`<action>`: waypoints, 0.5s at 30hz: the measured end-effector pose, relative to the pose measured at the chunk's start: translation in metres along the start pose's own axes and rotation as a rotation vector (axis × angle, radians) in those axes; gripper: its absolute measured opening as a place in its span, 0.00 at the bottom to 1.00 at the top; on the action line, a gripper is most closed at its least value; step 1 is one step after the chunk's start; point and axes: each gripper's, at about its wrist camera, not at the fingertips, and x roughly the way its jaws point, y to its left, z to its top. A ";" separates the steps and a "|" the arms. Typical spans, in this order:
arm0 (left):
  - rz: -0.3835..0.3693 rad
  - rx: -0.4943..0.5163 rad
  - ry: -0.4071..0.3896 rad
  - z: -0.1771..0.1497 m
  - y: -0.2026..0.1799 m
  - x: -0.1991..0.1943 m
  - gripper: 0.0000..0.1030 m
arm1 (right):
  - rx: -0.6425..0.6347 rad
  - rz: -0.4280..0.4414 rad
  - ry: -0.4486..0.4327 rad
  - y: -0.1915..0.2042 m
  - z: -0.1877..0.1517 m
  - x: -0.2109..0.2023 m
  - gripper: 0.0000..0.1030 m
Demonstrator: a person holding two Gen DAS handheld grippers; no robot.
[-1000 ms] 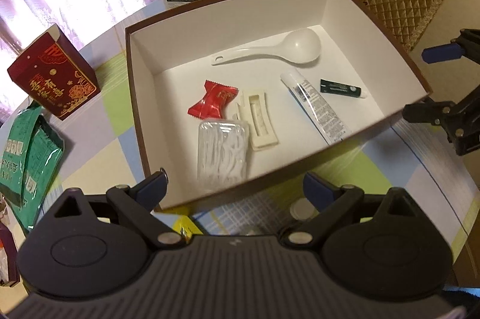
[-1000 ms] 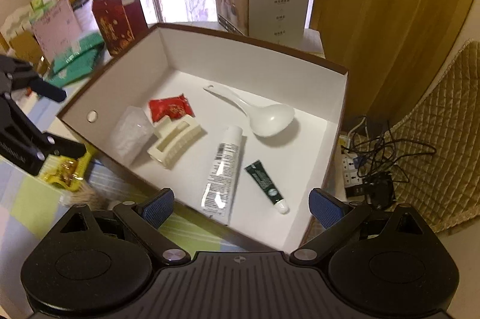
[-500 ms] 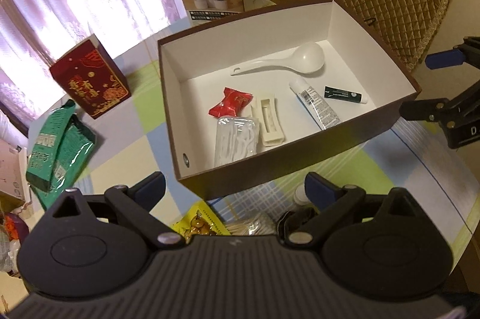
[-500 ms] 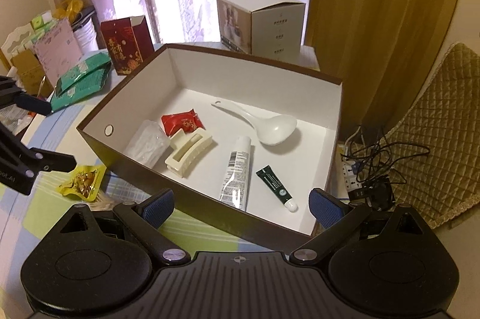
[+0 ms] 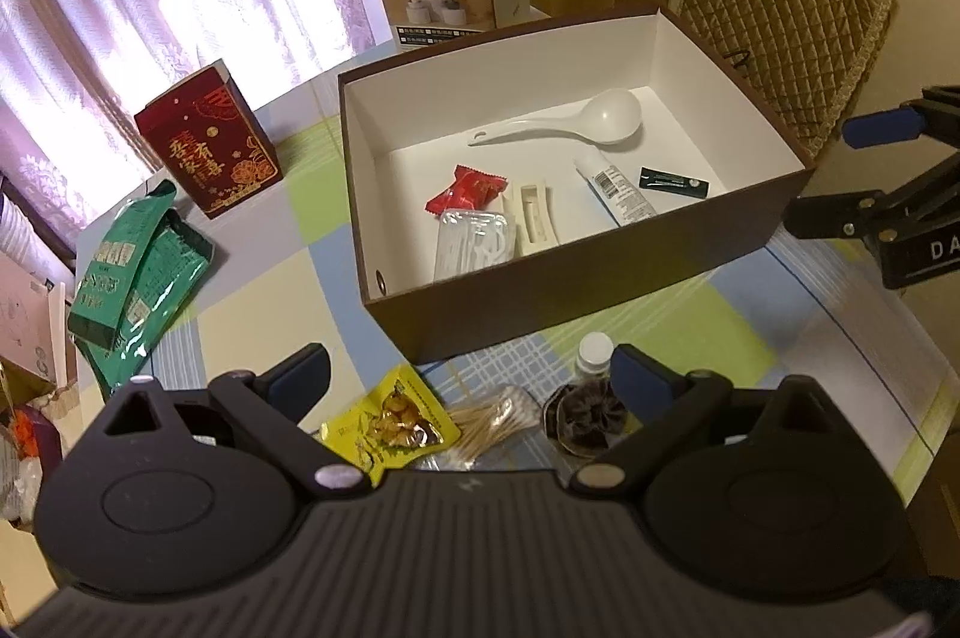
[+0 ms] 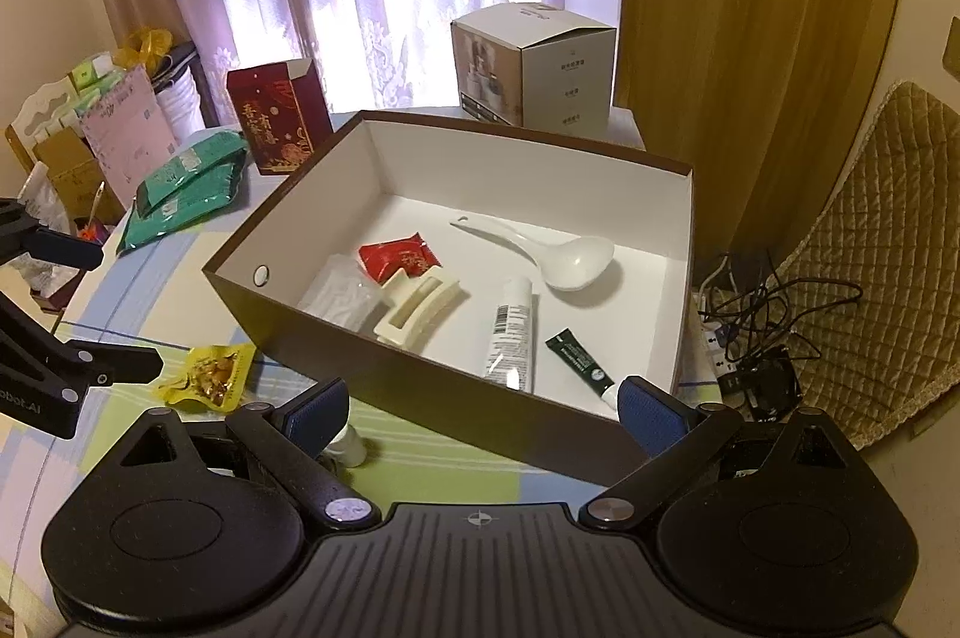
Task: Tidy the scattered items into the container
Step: 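Withdraw both tools from the box toward the remaining items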
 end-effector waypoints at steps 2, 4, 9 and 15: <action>-0.010 -0.009 -0.008 -0.004 0.001 -0.005 0.95 | 0.020 0.003 0.004 0.002 -0.003 -0.001 0.98; -0.014 -0.020 -0.016 -0.008 0.002 -0.009 0.95 | 0.036 0.009 0.008 0.004 -0.005 -0.002 0.98; -0.011 -0.064 -0.037 -0.023 0.007 -0.016 0.95 | 0.057 0.013 0.015 0.010 -0.011 -0.005 0.98; 0.003 -0.085 -0.062 -0.043 0.014 -0.020 0.95 | 0.052 0.021 0.021 0.018 -0.020 -0.006 0.98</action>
